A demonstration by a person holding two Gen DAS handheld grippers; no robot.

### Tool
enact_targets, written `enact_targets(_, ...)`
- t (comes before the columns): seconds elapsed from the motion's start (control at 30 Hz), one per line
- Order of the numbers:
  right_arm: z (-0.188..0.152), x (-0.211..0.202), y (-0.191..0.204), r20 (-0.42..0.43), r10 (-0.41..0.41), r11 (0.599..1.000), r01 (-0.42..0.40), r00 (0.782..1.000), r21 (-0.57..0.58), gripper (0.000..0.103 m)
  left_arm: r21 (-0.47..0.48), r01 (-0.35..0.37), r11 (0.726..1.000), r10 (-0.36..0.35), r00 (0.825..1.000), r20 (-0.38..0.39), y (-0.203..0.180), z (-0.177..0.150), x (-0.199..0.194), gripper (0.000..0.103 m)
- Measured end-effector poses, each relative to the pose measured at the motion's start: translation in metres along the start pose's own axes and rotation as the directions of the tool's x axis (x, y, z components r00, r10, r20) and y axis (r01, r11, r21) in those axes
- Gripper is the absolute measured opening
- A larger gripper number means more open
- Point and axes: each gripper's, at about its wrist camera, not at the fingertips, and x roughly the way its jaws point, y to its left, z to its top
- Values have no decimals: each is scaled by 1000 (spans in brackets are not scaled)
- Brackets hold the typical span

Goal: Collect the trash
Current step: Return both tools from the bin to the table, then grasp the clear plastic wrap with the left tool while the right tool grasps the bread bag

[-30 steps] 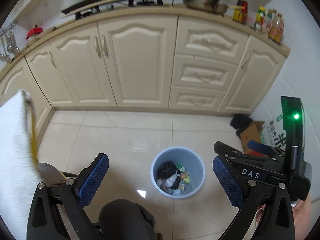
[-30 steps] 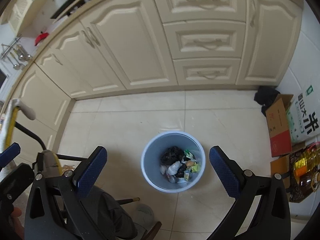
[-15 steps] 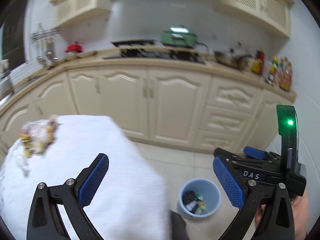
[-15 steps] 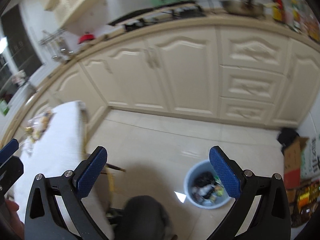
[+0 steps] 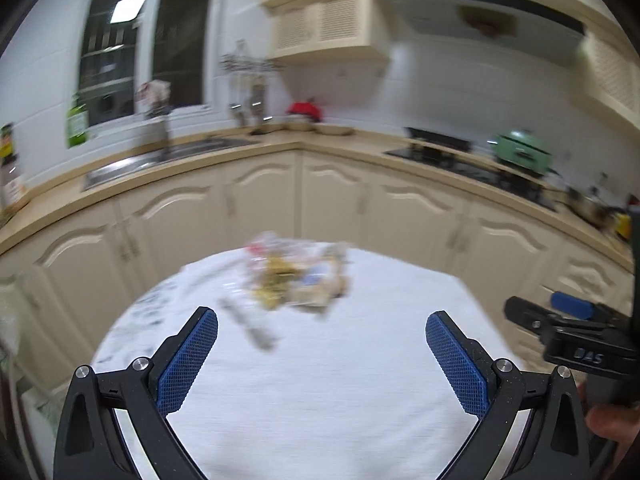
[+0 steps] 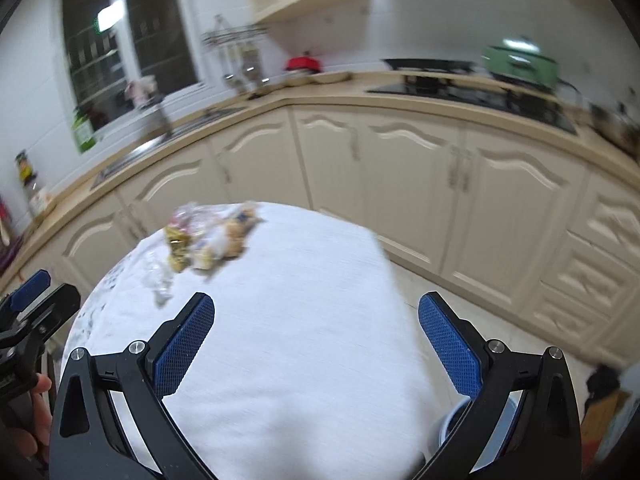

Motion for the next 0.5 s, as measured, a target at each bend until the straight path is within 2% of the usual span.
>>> enact_targets(0.13, 10, 25, 40, -21, 28, 997, -29, 999, -78, 103, -48, -74, 996, 71, 996, -48, 34, -7, 8, 102)
enact_targets(0.27, 20, 55, 72, -79, 52, 990, -62, 996, -130, 103, -60, -116, 991, 109, 987, -115, 47, -3, 27, 102)
enact_targets(0.4, 32, 84, 91, -131, 92, 983, -111, 987, -147, 103, -72, -140, 987, 124, 974, -190, 51, 5, 63, 102)
enact_targets(0.5, 39, 108, 100, -170, 87, 983, -113, 982, -145, 103, -97, -143, 985, 114, 960, -257, 52, 12, 96, 102)
